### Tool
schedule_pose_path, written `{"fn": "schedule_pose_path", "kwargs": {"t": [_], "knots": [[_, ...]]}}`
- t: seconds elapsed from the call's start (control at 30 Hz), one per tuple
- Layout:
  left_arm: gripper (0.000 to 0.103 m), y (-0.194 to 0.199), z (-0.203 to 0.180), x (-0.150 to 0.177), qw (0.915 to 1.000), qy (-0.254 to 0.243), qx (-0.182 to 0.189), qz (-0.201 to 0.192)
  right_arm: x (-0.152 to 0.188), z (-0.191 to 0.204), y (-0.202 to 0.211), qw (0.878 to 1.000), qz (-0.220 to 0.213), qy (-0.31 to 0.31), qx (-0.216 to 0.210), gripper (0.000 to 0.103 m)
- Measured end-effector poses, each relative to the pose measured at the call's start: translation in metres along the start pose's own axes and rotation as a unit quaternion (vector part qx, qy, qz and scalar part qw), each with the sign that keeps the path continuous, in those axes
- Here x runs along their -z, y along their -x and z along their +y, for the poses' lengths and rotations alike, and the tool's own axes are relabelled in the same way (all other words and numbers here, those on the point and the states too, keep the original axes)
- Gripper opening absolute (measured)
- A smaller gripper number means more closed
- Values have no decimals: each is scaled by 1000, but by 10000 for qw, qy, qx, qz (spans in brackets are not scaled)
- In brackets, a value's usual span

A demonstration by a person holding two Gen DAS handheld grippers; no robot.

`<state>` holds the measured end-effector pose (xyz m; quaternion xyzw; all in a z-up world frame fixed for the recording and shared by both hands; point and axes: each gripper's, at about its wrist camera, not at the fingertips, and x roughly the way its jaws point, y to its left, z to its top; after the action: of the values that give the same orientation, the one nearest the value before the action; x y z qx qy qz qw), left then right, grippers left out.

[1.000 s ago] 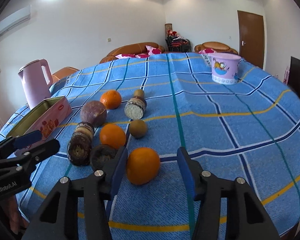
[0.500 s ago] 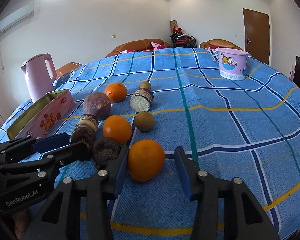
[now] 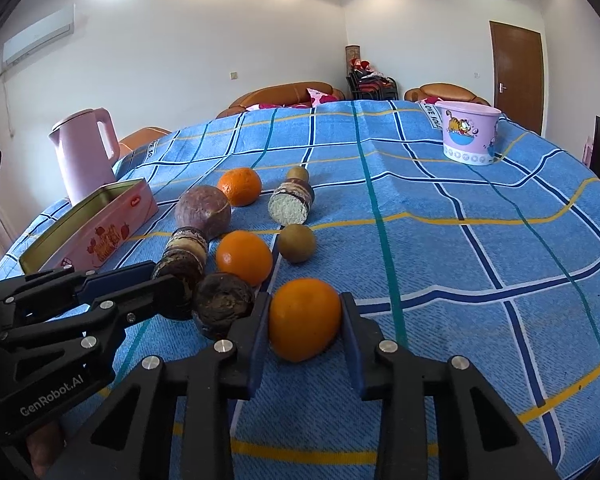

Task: Organize fruits
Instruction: 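Grasp the large orange with the right tool while the left tool grasps a dark round fruit, then carry the orange with the right tool while the left tool carries the dark fruit to the tin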

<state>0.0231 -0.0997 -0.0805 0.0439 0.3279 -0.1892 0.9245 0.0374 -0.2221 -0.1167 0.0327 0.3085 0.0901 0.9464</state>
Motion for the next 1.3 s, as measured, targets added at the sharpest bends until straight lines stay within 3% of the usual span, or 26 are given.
{"fn": "schedule_pose_path", "kwargs": {"t": [0.43,1.3], "knots": [[22,20,-4,0,9980,-252,-361,-455,-7,6,15,9995,-294,65,34,35],[22,47,22,-5,9920,4,-820,-961,-20,31,32,9967,-758,277,-130,35]]}}
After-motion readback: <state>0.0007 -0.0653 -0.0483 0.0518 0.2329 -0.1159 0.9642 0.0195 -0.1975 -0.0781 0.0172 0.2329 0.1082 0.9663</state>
